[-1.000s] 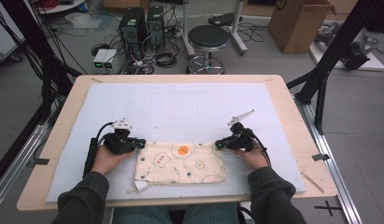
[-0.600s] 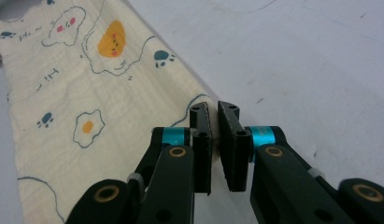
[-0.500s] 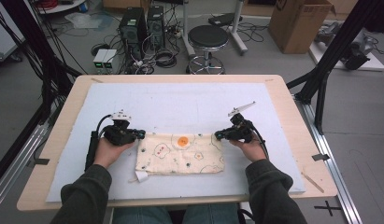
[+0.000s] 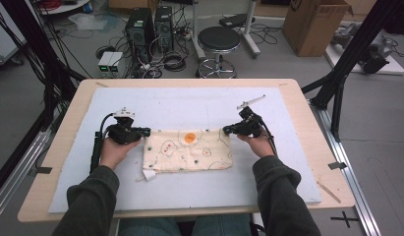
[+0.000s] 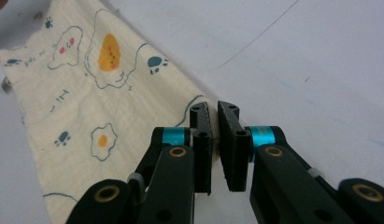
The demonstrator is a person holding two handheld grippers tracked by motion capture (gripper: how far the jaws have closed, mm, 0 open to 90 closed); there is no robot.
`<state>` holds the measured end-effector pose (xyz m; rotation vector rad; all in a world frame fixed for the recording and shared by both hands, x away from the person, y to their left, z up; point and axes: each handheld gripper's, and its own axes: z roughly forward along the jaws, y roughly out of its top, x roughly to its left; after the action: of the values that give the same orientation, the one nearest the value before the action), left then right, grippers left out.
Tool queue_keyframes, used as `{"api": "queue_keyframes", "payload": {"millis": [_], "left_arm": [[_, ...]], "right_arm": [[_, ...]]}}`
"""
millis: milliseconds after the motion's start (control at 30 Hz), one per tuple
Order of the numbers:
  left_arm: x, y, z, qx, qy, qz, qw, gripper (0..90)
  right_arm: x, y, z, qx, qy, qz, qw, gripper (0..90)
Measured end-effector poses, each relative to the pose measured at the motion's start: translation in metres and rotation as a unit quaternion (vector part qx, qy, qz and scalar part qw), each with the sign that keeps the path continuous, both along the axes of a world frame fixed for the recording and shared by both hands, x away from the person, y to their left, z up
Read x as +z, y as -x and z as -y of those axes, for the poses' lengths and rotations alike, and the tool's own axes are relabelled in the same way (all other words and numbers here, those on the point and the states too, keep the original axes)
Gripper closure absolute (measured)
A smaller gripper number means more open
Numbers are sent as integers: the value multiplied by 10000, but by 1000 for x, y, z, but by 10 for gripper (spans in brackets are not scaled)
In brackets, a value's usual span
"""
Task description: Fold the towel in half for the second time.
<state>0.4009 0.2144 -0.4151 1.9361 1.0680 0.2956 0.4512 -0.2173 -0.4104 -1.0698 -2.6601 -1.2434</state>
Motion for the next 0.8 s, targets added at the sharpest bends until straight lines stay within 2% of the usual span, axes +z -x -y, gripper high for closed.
{"api": "queue_keyframes", "payload": {"millis": [33,67,100,267,367,433,633,767,800], "left_arm": [[2,-3,-1,-40,-50,-68,10000,858],[3,-4,0,-4,-54,5,10000,858],[5,-7,-1,89,89,76,9999,858],[4,-11,1,141,141,182,9996,858],[-1,-13,4,131,125,114,9998,858],[-3,-14,6,126,46,105,9999,858],[-4,-13,6,168,61,127,9998,858],[-6,-10,2,159,142,176,9996,858],[-8,-9,0,172,173,183,9995,858]], "right_arm": [[1,-2,1,-19,-54,-54,10000,843],[4,-4,2,-65,-214,72,9997,843],[4,-6,3,-100,-267,127,9995,844],[2,-11,4,-283,-310,150,9990,845],[-4,-15,5,-368,-271,136,9989,844],[-7,-15,6,-389,-330,89,9987,844],[-12,-15,6,-419,-425,32,9982,845],[-12,-13,5,-410,-562,25,9976,845],[-9,-12,4,-360,-588,92,9976,845]]}}
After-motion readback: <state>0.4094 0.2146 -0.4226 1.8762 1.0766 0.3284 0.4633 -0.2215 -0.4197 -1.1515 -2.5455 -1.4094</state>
